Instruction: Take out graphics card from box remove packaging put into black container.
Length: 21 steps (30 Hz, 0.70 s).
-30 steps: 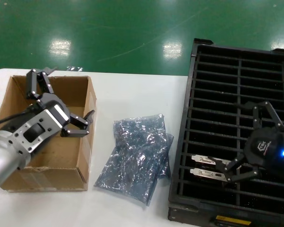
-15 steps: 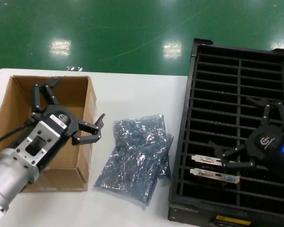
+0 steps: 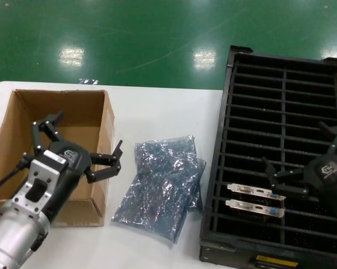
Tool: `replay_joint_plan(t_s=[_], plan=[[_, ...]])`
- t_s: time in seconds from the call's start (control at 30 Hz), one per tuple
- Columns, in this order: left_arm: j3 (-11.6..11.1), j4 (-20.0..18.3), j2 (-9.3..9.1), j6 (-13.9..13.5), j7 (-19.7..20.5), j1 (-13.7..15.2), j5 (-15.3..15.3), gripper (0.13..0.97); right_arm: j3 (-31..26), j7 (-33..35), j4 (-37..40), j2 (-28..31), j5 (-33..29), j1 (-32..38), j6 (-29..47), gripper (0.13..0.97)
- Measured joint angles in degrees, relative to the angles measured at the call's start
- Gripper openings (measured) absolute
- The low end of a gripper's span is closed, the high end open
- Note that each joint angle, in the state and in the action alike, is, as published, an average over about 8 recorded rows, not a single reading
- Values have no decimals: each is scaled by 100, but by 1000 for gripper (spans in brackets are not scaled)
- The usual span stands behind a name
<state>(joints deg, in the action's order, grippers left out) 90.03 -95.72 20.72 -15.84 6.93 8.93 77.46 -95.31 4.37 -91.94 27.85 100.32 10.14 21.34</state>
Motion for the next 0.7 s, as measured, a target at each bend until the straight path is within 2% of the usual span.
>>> replay_joint_plan(t_s=[0.7], plan=[[127, 313, -273, 1221, -534, -690, 1982, 966, 280, -336, 20, -824, 217, -783, -1644, 966]])
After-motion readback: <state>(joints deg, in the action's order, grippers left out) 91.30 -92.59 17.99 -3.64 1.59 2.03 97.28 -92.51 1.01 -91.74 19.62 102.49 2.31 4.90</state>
